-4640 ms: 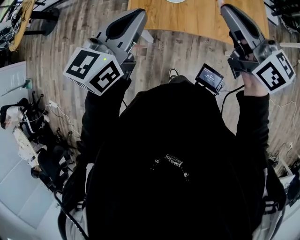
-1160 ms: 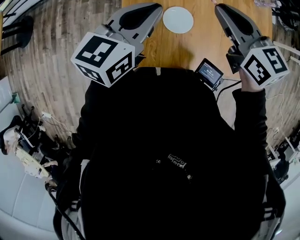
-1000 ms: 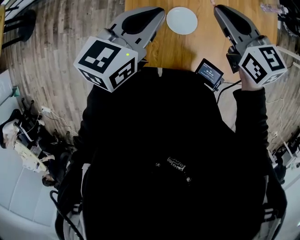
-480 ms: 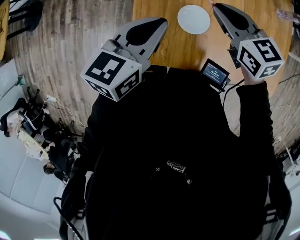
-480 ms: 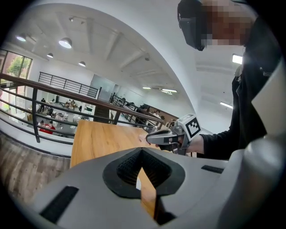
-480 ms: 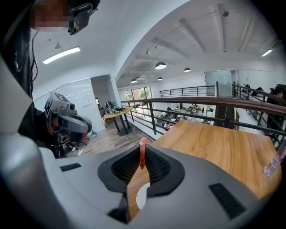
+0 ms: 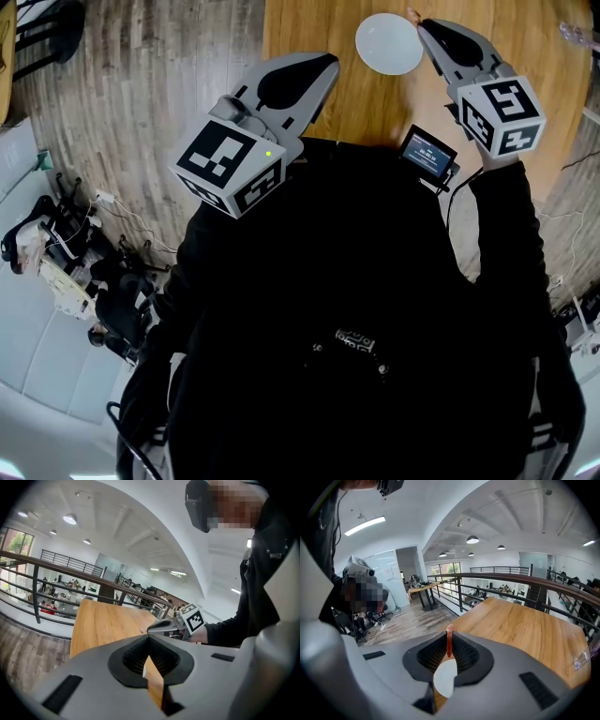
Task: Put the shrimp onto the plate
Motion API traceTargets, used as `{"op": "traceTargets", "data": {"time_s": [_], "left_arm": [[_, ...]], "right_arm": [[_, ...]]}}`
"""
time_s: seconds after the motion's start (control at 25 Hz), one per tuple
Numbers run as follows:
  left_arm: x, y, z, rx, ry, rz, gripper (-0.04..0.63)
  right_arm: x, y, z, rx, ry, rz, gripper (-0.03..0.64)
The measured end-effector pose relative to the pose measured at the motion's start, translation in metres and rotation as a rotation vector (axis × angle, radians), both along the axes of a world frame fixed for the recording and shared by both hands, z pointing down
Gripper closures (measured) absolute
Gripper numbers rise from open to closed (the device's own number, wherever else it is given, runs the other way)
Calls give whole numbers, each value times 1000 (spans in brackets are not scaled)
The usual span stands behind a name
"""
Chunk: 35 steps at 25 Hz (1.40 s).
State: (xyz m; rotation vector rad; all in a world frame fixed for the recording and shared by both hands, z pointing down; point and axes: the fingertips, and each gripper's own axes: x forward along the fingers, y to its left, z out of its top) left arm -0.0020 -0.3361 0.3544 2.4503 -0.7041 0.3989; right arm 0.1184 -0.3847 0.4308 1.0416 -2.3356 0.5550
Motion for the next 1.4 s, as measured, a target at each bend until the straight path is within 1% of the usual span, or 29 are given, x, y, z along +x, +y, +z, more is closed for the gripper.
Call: {"op": "traceTargets", "data": {"time_s": [0.2, 0.44, 0.64, 0.84, 1.04, 1.2, 1.4], "left_arm": [[-6, -3, 6, -24, 7, -24, 589], [-15, 2, 9, -43, 9, -43, 589], [-9, 14, 10, -56, 2, -67, 589], [-18, 14, 16, -60, 3, -89, 589], [-23, 12, 13, -76, 2, -116, 589], [-25, 10, 21, -81, -2, -135, 589], [-28, 20, 17, -86, -3, -149, 589]], "right_arm": [[-5, -4, 26, -34, 72, -37, 569], [-8, 11, 76, -60, 261, -124, 569], [1, 31, 113, -80, 358, -202, 569], [-12, 39, 158, -94, 454, -284, 569], [-11, 40, 182, -114, 518, -314, 569], [-8, 36, 202, -117, 532, -318, 569], [-8, 44, 206, -93, 584, -350, 565]]}}
